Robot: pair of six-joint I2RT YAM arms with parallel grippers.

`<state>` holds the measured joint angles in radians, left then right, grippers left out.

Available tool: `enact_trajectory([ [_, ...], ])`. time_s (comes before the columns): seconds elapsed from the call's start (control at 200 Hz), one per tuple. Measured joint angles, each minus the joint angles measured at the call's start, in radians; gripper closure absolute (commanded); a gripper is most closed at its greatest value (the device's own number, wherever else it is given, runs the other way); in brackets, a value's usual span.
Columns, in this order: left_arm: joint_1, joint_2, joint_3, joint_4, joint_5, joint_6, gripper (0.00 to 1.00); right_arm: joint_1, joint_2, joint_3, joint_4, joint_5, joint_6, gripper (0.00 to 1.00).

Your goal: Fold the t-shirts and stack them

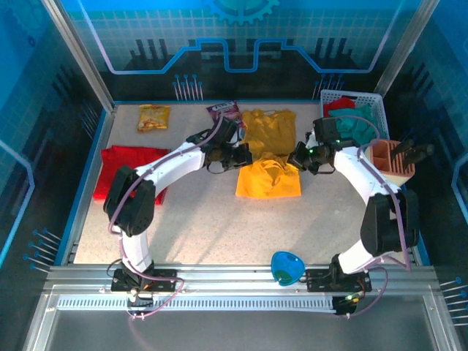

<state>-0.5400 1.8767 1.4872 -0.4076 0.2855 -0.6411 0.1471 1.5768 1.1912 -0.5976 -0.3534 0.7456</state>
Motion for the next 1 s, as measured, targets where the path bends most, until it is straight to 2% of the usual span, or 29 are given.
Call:
enact_trajectory([
  [0.25,0.051,0.114,0.106,-0.007,0.01,0.042,0.98,-0.019,0.103,0.06,0.04,-0.026,-0.006,1.0],
  [0.485,0.069,0.203,0.135,-0.007,0.029,0.046,0.98,-0.03,0.179,0.094,0.061,-0.036,-0.006,1.0],
  [0.56,0.075,0.221,0.145,-0.006,0.037,0.046,0.97,-0.037,0.207,0.105,0.073,-0.044,-0.006,1.0],
  [0.6,0.079,0.233,0.155,-0.006,0.042,0.046,0.92,-0.042,0.222,0.114,0.077,-0.045,-0.006,0.99],
  [0.645,0.084,0.247,0.167,-0.005,0.045,0.048,0.8,-0.046,0.242,0.126,0.083,-0.049,-0.006,0.88],
  [0.68,0.088,0.257,0.176,-0.003,0.049,0.05,0.75,-0.05,0.26,0.14,0.088,-0.053,-0.005,0.76],
  [0.72,0.094,0.273,0.19,-0.002,0.053,0.044,0.69,-0.055,0.286,0.158,0.098,-0.06,-0.007,0.67],
  [0.785,0.105,0.303,0.216,0.002,0.055,0.048,0.53,-0.064,0.328,0.188,0.111,-0.07,-0.009,0.43],
  [0.831,0.113,0.325,0.239,0.005,0.057,0.047,0.49,-0.07,0.358,0.21,0.119,-0.074,-0.019,0.31],
  [0.891,0.132,0.352,0.265,0.009,0.056,0.064,0.47,-0.08,0.394,0.243,0.119,-0.074,-0.035,0.25],
  [1.001,0.177,0.372,0.302,-0.004,0.056,0.088,0.44,-0.09,0.41,0.267,0.119,-0.07,-0.057,0.24],
])
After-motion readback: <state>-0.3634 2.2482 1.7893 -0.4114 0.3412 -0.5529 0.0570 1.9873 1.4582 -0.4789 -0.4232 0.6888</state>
